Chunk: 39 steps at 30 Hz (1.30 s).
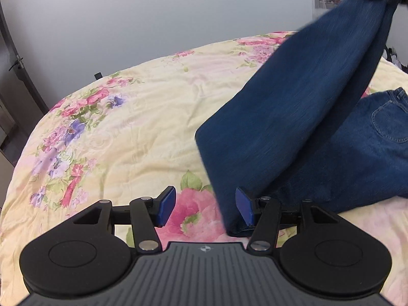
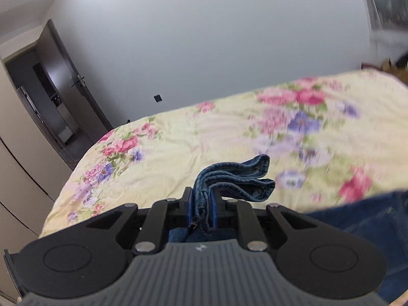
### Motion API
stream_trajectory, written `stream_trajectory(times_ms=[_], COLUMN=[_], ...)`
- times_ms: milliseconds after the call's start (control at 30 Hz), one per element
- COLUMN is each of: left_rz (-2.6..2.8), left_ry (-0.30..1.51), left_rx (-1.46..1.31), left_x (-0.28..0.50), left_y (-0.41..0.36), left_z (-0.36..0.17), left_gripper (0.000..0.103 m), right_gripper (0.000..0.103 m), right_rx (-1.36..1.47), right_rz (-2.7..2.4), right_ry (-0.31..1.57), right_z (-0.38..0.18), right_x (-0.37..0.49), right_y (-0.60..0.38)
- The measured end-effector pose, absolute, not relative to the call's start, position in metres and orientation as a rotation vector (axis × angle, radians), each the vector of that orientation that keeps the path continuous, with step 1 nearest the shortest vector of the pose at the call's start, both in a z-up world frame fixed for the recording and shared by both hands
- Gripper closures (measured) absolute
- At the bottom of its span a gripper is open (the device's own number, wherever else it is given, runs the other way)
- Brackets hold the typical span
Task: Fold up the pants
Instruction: 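Carry the folded leg end with the right tool over onto the waistband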
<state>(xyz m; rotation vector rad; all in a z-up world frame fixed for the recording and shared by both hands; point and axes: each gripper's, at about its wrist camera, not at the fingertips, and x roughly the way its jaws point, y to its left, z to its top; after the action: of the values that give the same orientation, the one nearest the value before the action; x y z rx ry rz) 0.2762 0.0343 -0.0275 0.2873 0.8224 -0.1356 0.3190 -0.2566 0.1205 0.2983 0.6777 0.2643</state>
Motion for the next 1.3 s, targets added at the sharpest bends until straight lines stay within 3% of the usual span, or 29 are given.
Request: stream_trajectory(times_ms=[100, 200, 300, 467, 600, 833, 1300], left_rz=[-0.153, -0.175, -0.188, -0.204, -0.208, -0.211, -0.21], left_ry=[0.822, 0.824, 0.836, 0.857, 0.867, 0.892, 0.912], left_rx=[0.278, 0.284, 0.307, 0.348, 0.369, 0.288, 0.156], left_x=[0.279, 0.283, 0.288, 0.297, 0.303, 0.322, 0.345], left_y=[0.025, 0.012, -0.003, -0.023, -0.033, -0.046, -0.073], left_z=[-0.029, -0.034, -0.041, -0.045, -0.046, -0.06, -0.086], left_gripper=[0.039, 0.039, 0.039, 0.039, 0.039, 0.039, 0.043], right_gripper=[0.094, 0.094, 0.094, 0.094, 0.094, 0.094, 0.094], right_rx=[0.184, 0.103, 0.057, 0.1, 0.082, 0.023, -0.028], right_rz=[0.215, 0.099, -0.035, -0.283, -0.272, -0.224, -0.048], right_ry=[0.616, 0.631, 0.764, 1.112, 1.101, 1.089, 0.765], right_z=[0.151, 0.139, 0.084, -0.066, -0.111, -0.093, 0.064], right_x=[0.304, 0.31, 0.317, 0.316, 0.298, 0.313, 0.316], right_y=[-0.304, -0.36, -0.419, -0.496, -0.501, -0.488, -0.472])
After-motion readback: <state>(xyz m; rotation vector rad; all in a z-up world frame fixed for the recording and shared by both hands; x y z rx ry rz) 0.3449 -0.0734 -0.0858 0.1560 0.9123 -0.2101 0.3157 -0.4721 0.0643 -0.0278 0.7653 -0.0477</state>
